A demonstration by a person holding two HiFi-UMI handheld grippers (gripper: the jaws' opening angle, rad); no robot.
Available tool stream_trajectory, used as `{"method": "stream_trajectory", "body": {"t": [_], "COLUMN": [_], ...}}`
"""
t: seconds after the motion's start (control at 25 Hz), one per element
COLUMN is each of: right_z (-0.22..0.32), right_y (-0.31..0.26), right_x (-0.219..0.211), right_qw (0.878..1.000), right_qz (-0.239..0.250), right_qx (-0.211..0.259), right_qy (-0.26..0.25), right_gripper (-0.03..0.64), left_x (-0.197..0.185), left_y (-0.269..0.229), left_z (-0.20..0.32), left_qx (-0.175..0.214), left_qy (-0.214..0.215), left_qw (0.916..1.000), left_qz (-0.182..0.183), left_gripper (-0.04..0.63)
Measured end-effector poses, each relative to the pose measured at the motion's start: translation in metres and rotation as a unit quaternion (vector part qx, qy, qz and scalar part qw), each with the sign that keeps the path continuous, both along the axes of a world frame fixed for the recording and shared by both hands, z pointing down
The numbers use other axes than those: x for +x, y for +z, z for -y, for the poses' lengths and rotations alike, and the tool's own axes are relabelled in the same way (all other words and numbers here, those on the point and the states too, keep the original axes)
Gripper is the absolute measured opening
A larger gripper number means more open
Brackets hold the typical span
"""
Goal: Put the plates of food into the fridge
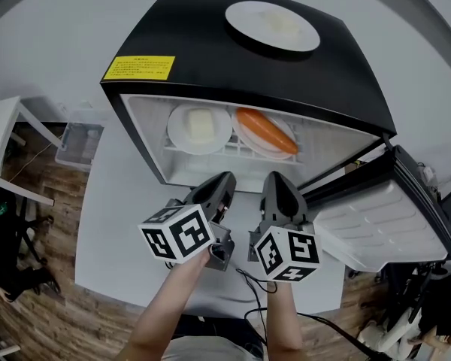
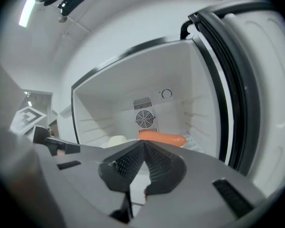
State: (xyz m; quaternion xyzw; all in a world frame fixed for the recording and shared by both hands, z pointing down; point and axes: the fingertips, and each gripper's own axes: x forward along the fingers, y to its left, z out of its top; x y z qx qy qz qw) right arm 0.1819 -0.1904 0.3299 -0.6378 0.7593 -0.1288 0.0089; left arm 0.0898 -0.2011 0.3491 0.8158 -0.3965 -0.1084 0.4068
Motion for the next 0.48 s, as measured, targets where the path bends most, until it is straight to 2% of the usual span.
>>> {"method": "stream_trajectory", "body": {"t": [0.08,0.16,0.24,0.36,0.48], "right_z": [-0.015,-0.031,-0.044,-0.056,-0.063], "right_y": [-0.008,-0.013,-0.016,-0.019,-0.023], "right_x": [-0.004,-0.005,-0.006,-0.009,-0.015], "right_qw": [1.0,0.999,0.999,0.999,0.998], "right_qz": [-0.009,-0.009,0.0,0.012,0.009], "right_qx": [0.02,0.033,0.044,0.053,0.058], "right_qy": [0.001,0.003,0.004,0.004,0.005], "right_gripper": [0.014,0.014,0.014,0.014,0.014], "left_x": [-0.006,-0.01,-0.014,-0.021,-0.026], "left_y": [-0.015,-0.03,-0.042,-0.051,-0.055], "left_z": [-0.007,-0.016,-0.026,-0.041,-0.051], "left_qx": [0.068,0.136,0.186,0.22,0.227], "left_qy": [-0.009,-0.021,-0.031,-0.04,-0.045], "left_qw": [0.9955,0.9829,0.9693,0.9569,0.9518], "left_qz": [0.065,0.122,0.158,0.185,0.201], "left_gripper": [0.021,0.021,0.02,0.02,0.02]}}
